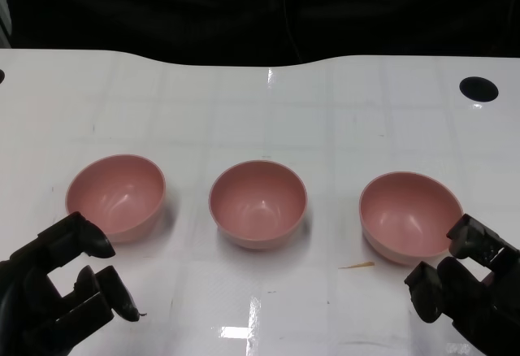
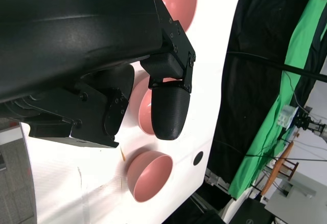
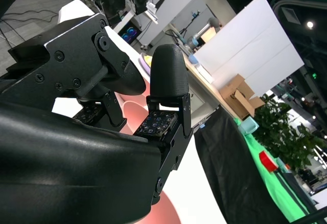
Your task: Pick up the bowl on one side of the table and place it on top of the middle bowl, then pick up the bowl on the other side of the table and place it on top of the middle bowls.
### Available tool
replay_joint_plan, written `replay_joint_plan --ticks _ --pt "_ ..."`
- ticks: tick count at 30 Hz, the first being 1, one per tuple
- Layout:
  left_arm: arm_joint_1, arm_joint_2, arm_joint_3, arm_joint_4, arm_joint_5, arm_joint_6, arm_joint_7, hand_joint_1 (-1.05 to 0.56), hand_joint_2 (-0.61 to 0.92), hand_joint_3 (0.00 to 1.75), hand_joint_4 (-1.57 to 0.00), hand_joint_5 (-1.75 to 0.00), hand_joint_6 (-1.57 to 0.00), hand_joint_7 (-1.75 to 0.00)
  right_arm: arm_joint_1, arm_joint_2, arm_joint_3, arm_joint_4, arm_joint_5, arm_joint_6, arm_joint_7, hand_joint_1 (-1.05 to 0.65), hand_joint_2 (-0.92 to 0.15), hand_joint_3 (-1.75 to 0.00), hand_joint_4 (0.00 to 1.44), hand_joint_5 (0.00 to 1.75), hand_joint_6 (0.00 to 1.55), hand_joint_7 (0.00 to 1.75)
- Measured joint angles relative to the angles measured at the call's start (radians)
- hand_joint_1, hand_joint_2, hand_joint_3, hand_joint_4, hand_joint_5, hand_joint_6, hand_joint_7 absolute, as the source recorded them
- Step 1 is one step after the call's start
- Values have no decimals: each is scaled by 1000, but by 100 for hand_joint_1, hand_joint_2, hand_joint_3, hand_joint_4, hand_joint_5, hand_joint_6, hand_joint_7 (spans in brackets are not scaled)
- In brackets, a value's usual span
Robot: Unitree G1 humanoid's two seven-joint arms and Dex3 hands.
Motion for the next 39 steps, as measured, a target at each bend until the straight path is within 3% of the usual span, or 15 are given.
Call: replay_joint_plan --ticks 4,6,9,11,14,17,18,19,21,24,29,35,39 --pt "4 0 -8 0 34 -30 -5 15 81 140 -82 -175 -68 -175 0 0 0 0 0 0 1 -4 -47 -129 84 175 85 136" --pt "16 -8 -28 0 91 -104 -23 20 72 137 -76 -175 -63 -173 0 0 0 1 0 0 8 -4 -47 -129 84 175 85 136" --pt "43 -43 -104 6 293 -318 -28 19 57 132 -59 -171 -54 -162 0 0 0 1 0 0 11 -4 -47 -128 84 175 85 135" --pt "51 -55 -152 32 438 -470 -28 11 55 117 -47 -159 -55 -133 0 0 1 1 0 1 9 -5 -47 -127 84 175 87 132" --pt "63 -61 -201 96 633 -703 -27 9 55 113 -44 -156 -56 -124 0 0 1 0 0 10 -2 -5 -47 -127 84 175 88 131" --pt "73 -73 -219 143 732 -828 -27 -2 57 99 -40 -142 -55 -110 0 0 0 -2 0 12 -10 -4 -47 -127 85 175 88 130" --pt "74 -69 -219 140 798 -837 -25 -33 74 54 -35 -111 -55 -81 0 0 0 -2 0 12 -11 -4 -48 -127 83 175 87 132" --pt "75 -55 -219 122 878 -829 -25 -44 83 33 -38 -93 -60 -60 0 0 1 -2 0 12 -10 -4 -48 -127 83 175 86 133" --pt "74 -16 -217 66 1058 -798 -25 -54 90 14 -40 -75 -66 -40 0 0 2 -2 0 10 -9 -3 -48 -128 82 175 84 134" --pt "61 23 -217 -38 1257 -708 -49 -59 92 7 -44 -56 -69 -22 0 0 1 -2 0 6 4 -3 -47 -129 82 175 83 137" --pt "28 40 -247 -114 1444 -594 -135 -63 92 2 -51 -40 -75 -9 1 0 1 -2 0 6 -1 -4 -47 -129 83 175 84 138" --pt "-32 109 -260 -99 1631 -599 -179 -77 88 0 -57 -32 -77 -4 2 0 1 -7 0 7 -13 -4 -47 -132 83 175 82 141" --pt "-81 164 -266 -55 1710 -614 -222 -82 88 0 -64 -17 -77 -1 3 1 2 -7 0 7 -10 -4 -47 -132 83 175 81 142"
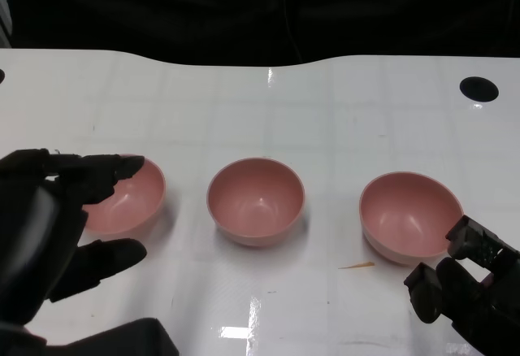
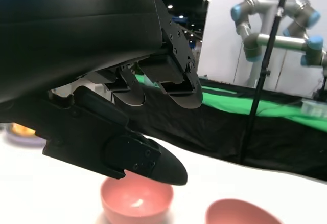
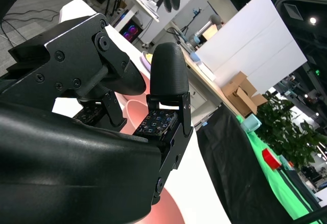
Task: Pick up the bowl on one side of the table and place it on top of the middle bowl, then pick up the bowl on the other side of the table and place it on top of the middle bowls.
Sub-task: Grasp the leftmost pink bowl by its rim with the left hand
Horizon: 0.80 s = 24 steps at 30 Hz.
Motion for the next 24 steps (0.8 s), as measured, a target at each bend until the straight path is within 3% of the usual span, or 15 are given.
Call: replay_joint_plan --ticks 7,12,24 --pt "-77 33 -45 126 57 -16 -33 -88 91 1 -65 -9 -75 0 4 2 4 -1 -1 -4 1 -4 -46 -131 83 175 82 141" --pt "-142 47 -78 255 64 -25 -41 -88 92 2 -66 -6 -73 0 3 2 5 -16 3 5 -14 -2 -49 -125 84 175 88 129" --pt "-287 61 -158 567 44 -52 -14 -88 92 10 -67 -3 -73 -1 1 4 10 -16 0 3 -15 -3 -45 -130 84 175 86 136"
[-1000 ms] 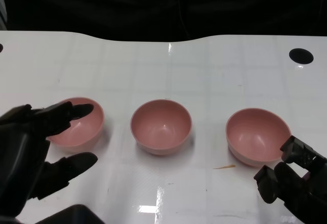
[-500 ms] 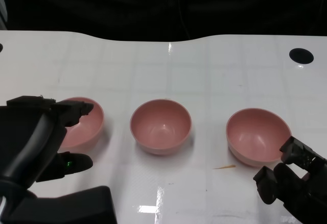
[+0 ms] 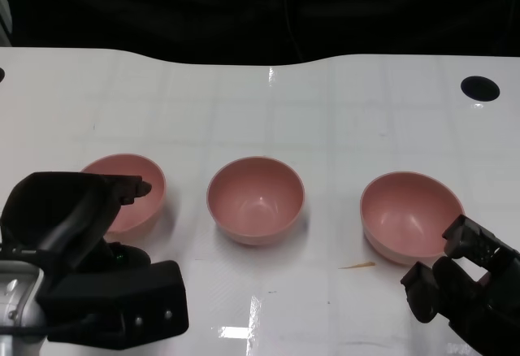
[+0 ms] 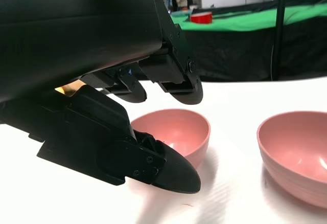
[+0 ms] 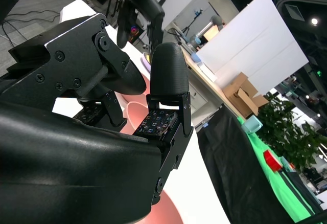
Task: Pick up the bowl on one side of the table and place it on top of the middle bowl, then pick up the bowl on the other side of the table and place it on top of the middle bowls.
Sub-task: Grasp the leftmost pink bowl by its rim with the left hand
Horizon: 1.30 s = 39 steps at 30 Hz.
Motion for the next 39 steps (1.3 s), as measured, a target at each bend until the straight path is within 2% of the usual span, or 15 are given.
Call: replay_joint_plan --ticks 7,22,28,33,39 --pt "-93 4 -52 178 -24 -16 57 -87 92 11 -66 -2 -74 -1 -1 0 0 1 0 0 -2 -2 -48 -126 84 174 89 129" --pt "-203 3 -143 451 -77 -26 156 -79 92 10 -70 -2 -75 -1 -3 0 -1 8 -5 0 -1 -3 -48 -125 84 175 88 133" --pt "-226 4 -169 542 -106 -52 192 -66 92 11 -71 -1 -74 0 -3 0 -1 10 -5 0 2 -3 -49 -124 84 175 87 132" --pt "-254 4 -197 619 -118 -79 211 -41 92 9 -78 -3 -82 -3 -3 0 -1 10 -8 0 -2 -3 -49 -125 84 175 88 132" --pt "-286 4 -220 723 -145 -148 296 -26 92 12 -87 -5 -90 -5 0 0 0 10 -9 0 -2 -3 -48 -127 83 175 86 135"
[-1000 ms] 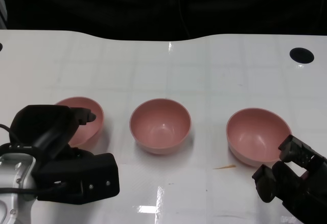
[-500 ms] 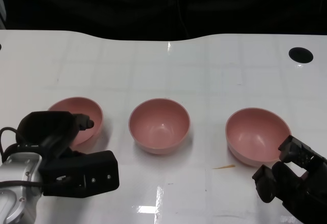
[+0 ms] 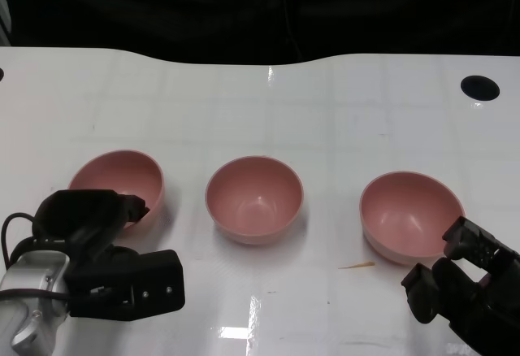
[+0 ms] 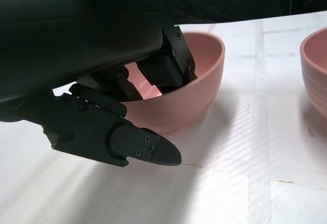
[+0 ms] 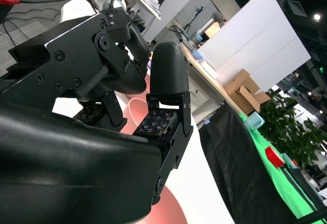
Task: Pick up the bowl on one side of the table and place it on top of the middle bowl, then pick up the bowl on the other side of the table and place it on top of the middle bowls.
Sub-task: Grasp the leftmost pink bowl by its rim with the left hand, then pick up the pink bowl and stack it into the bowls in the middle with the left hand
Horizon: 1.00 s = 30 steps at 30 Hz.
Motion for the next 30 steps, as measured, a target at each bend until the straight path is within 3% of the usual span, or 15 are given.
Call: replay_joint_plan --ticks 5,8,9,10,12,17,18,21,22,24,30 --pt "-23 -1 -7 87 -24 -65 88 -11 92 12 -97 -7 -103 -8 3 0 0 0 0 -1 5 -3 -49 -127 83 175 85 136" --pt "-25 -5 -6 119 -46 -92 151 -10 91 4 -121 -16 -120 -11 4 0 0 0 0 -2 5 -4 -48 -126 83 175 85 136" --pt "-25 -8 -5 123 -50 -95 167 -6 91 4 -102 -104 -102 -75 4 0 0 0 0 -2 5 -4 -48 -126 84 175 85 135" --pt "-25 -11 -4 127 -52 -99 191 -4 91 5 -92 -138 -81 -124 4 0 0 0 0 -2 5 -4 -48 -125 84 174 86 135" --pt "-27 -13 -2 128 -55 -101 217 -4 92 13 -82 -167 -60 -164 3 0 0 0 0 -2 6 -4 -49 -124 84 174 86 134" --pt "-17 -15 1 29 -78 -39 167 -3 92 16 -74 -174 -52 -174 1 0 0 13 -2 -11 22 -4 -48 -125 84 175 86 135" --pt "-13 -14 2 2 -82 -28 153 -3 91 15 -72 -172 -52 -170 1 0 0 13 -3 -13 24 -4 -47 -127 84 175 86 136" --pt "10 -3 11 -108 -85 23 86 -4 92 8 -73 -154 -68 -130 -1 0 -1 14 -7 -15 24 -4 -46 -127 84 175 86 137" --pt "19 1 15 -145 -85 38 64 -4 92 7 -74 -152 -70 -126 -1 0 -1 14 -10 -15 24 -4 -46 -127 84 175 86 137" --pt "37 13 22 -221 -85 66 25 -3 92 9 -71 -170 -53 -164 -2 0 0 14 -15 -17 25 -4 -46 -126 84 175 86 137" --pt "53 76 68 -422 -136 57 -132 3 92 25 -66 -175 -48 -175 -10 -2 1 23 -21 -18 34 -3 -47 -125 84 175 86 137"
